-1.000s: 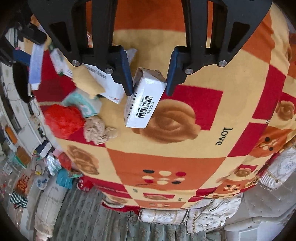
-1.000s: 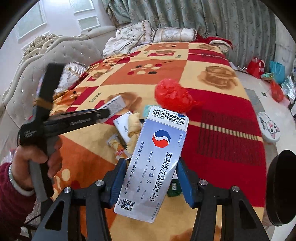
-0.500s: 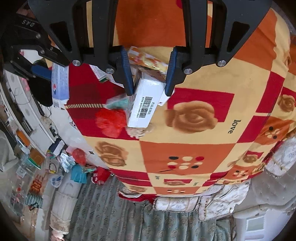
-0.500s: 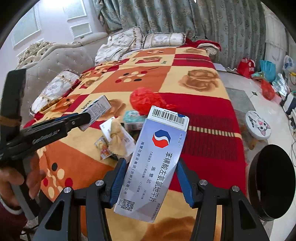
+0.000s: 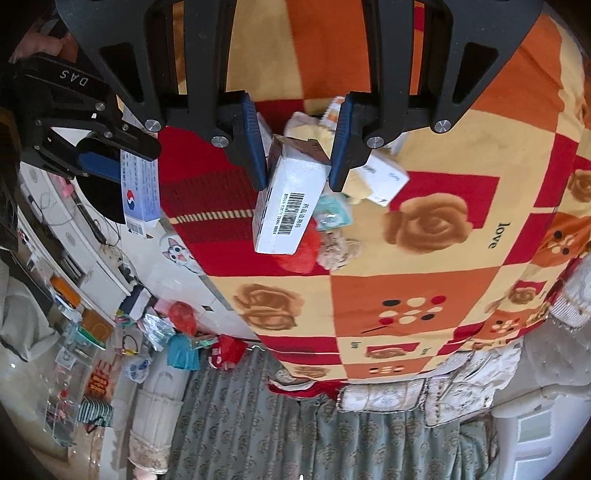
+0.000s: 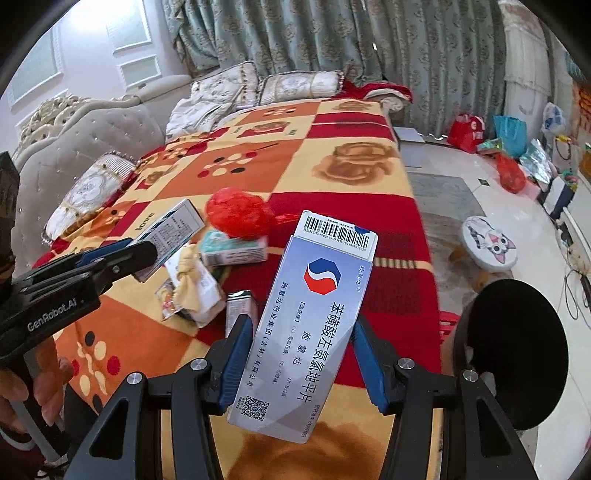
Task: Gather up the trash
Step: 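Carry both boxes over the black bin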
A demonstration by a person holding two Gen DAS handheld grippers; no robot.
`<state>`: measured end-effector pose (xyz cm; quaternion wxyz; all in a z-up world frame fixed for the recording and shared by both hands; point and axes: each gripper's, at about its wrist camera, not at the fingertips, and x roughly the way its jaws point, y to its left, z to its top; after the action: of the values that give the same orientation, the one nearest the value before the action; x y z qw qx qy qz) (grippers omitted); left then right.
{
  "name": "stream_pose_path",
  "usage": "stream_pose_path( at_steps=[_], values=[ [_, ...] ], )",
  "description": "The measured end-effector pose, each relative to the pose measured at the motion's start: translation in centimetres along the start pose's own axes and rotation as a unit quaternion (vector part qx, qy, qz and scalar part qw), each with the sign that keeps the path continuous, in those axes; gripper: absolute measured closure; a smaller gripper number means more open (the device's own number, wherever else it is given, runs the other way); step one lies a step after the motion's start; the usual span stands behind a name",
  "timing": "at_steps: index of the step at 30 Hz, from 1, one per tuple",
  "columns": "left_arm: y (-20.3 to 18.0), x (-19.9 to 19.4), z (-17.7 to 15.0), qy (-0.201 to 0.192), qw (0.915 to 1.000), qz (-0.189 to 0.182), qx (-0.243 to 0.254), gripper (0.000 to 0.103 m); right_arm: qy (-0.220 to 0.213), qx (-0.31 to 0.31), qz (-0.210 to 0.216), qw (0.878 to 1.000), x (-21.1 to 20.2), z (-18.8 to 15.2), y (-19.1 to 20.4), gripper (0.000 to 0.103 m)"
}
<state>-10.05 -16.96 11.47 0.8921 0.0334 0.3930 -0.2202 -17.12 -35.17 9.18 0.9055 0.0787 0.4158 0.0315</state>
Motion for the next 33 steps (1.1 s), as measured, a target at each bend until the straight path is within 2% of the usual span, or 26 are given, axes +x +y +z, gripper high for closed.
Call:
stream_pose_path(
  at_steps=[14, 33],
  values=[
    [-5.5, 1.1, 0.3, 0.009, 0.999, -0.027, 0.035, 0.071, -0.005, 0.034, -0.028, 0.999, -1.3, -0.6, -4.8, 0.05],
    [-14.7, 4.7, 0.6, 0.038, 0.9928, -0.083, 0.078, 0.071, -0.008, 0.108, -0.094, 0.99, -4.1, -3.0, -14.8, 0.05]
  ],
)
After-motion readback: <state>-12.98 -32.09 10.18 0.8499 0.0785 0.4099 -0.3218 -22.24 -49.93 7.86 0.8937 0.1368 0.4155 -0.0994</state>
